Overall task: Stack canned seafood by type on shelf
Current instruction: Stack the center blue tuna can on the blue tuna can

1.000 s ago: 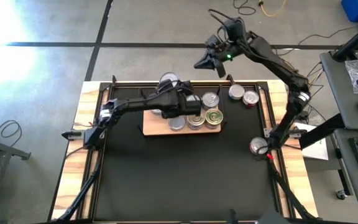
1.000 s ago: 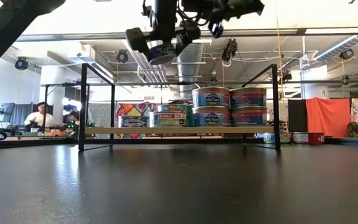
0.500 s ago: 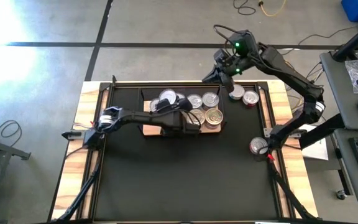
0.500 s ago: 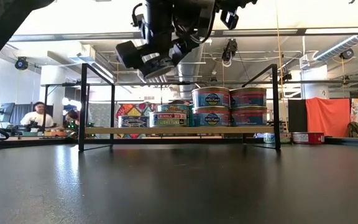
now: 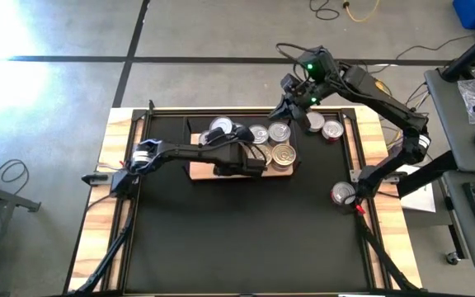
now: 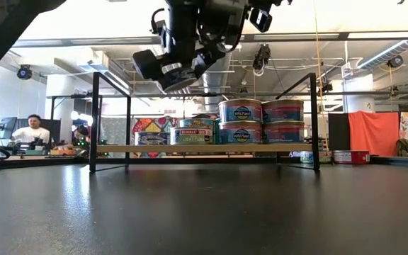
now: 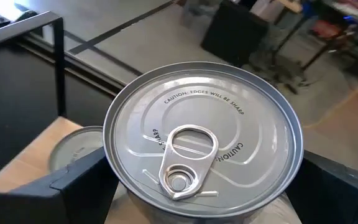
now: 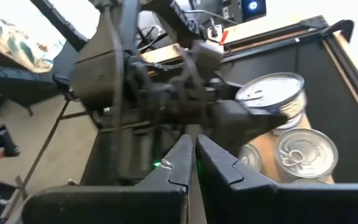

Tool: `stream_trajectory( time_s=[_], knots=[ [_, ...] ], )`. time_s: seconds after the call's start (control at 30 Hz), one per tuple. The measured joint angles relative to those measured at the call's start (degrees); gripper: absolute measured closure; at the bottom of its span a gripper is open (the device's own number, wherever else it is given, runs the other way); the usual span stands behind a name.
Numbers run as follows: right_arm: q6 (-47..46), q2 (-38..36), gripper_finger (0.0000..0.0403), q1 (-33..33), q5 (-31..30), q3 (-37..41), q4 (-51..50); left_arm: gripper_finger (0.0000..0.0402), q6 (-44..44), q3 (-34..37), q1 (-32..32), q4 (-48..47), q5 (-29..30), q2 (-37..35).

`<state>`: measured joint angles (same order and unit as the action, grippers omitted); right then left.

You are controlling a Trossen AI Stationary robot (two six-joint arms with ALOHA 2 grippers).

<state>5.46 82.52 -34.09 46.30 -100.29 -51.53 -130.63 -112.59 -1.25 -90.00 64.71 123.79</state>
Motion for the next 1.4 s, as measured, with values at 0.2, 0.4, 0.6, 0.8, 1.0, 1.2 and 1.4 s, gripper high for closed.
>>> stream_trajectory(
  time_s=[0.2, 0.4, 0.6, 0.8, 1.0, 1.2, 1.4],
  knots=[
    [-0.4, 0.0, 0.039, 1.5, 0.1, 0.0, -0.3, 0.0028, -0.4, 1.5, -2.5, 0.0, -6.0, 0.0],
    [0.0, 0.0, 0.039, 1.5, 0.0, -0.1, -0.6, 0.0028, -0.7, 1.7, -3.3, 0.5, -6.5, -1.8],
    [1.5, 0.0, 0.039, 1.5, 0.0, -0.1, -1.7, 0.0028, -0.7, 5.9, -5.9, 1.4, -9.9, -5.2],
    [3.1, 0.0, 0.039, 1.5, 0.0, -0.1, -3.8, 0.0028, 0.7, 12.8, -7.7, 10.7, -14.6, -7.9],
    [2.9, 2.0, 0.039, 1.6, -1.9, -0.2, -1.0, 0.0028, 2.1, 18.1, -7.9, 17.1, -21.0, -7.5],
    [3.4, 10.1, 0.039, 1.1, -10.4, -1.2, 7.9, 0.0028, 2.5, 19.6, -7.6, 18.7, -23.5, -7.6],
    [4.6, 21.6, 0.039, -0.4, -9.4, -8.4, 8.4, 0.0025, 2.4, 18.4, -7.4, 13.3, -26.2, -7.6]
  ],
)
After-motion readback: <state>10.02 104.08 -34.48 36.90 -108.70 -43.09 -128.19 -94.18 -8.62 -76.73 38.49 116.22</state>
